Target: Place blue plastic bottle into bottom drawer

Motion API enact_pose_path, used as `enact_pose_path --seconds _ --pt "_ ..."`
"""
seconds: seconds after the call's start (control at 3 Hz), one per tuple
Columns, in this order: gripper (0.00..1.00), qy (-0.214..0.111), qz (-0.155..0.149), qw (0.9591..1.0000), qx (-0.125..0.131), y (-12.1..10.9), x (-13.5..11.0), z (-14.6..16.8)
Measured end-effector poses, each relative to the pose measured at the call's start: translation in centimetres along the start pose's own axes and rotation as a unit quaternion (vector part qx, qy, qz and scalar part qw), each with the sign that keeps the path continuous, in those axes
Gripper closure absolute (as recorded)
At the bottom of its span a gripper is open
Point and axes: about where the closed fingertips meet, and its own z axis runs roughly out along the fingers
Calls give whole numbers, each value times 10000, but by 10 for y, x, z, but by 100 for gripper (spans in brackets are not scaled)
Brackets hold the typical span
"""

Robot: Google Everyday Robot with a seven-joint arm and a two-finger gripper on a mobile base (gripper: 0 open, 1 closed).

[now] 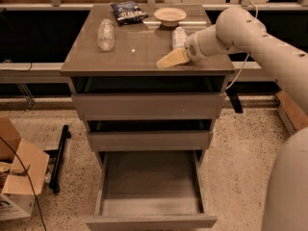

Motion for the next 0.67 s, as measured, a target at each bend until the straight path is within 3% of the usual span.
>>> enact_pose_path --seconds 0.33,0.67 --pt "0 -66 68 9995 305 -23 0 12" --pt "0 -232 88 9969 746 -54 -8 1"
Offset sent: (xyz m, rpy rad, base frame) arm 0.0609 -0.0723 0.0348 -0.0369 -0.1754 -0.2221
